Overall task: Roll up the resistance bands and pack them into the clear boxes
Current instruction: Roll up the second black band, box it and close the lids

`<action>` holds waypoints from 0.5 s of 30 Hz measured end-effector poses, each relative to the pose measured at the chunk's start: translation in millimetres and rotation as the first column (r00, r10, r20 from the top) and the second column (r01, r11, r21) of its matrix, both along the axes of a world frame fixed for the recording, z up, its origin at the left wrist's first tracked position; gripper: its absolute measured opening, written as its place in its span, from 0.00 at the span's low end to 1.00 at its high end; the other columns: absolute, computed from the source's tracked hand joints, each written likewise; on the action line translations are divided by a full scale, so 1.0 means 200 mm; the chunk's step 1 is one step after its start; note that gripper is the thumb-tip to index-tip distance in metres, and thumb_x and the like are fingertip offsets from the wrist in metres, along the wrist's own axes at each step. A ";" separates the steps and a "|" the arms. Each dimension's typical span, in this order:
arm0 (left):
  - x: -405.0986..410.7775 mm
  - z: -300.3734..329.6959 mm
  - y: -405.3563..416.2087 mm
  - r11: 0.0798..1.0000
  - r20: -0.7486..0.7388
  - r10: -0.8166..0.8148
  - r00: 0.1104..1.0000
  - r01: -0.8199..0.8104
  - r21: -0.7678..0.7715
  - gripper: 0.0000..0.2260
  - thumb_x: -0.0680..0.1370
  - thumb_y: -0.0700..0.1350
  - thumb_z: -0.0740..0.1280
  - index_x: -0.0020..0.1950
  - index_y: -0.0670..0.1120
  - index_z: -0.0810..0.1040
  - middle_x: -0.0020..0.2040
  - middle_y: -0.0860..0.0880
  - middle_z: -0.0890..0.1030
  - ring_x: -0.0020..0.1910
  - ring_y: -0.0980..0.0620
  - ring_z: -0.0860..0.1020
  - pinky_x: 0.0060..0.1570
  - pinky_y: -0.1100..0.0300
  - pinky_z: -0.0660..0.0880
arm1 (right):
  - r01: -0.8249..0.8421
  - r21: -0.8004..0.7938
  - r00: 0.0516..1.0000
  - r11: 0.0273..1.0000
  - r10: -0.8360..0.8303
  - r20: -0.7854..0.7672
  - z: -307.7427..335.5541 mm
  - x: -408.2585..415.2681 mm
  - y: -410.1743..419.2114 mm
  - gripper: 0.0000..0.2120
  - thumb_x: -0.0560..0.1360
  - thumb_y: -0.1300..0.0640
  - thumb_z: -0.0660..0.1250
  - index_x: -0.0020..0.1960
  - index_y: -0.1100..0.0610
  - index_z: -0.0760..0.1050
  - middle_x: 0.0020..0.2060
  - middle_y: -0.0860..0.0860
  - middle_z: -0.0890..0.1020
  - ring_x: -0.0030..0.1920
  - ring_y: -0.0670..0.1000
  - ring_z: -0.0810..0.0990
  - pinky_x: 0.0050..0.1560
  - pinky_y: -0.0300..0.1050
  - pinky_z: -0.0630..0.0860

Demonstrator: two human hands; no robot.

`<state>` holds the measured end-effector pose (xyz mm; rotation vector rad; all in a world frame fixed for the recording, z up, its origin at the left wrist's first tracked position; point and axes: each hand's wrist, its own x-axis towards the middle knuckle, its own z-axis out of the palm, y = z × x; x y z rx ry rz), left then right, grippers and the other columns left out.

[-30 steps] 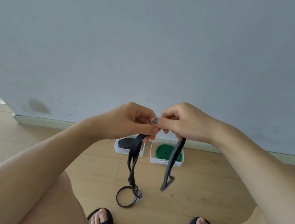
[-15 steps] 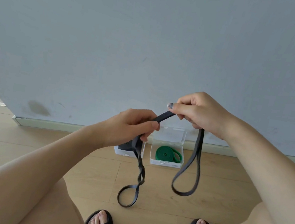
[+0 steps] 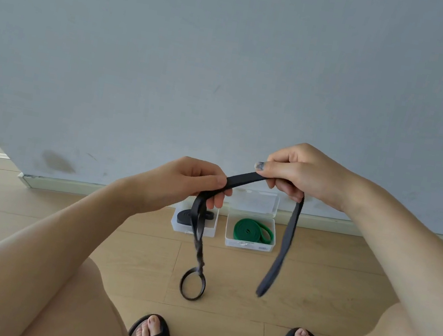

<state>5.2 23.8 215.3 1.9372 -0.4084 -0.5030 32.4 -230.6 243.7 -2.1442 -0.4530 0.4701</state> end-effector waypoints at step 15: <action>-0.03 0.01 -0.04 0.998 0.028 -0.024 0.999 0.022 0.059 0.14 0.86 0.46 0.61 0.48 0.43 0.83 0.43 0.48 0.86 0.46 0.47 0.82 0.59 0.59 0.78 | -0.103 -0.015 0.995 0.995 0.103 -0.004 -0.04 -0.02 0.11 0.19 0.81 0.45 0.68 0.40 0.59 0.79 0.26 0.49 0.67 0.28 0.50 0.65 0.34 0.44 0.65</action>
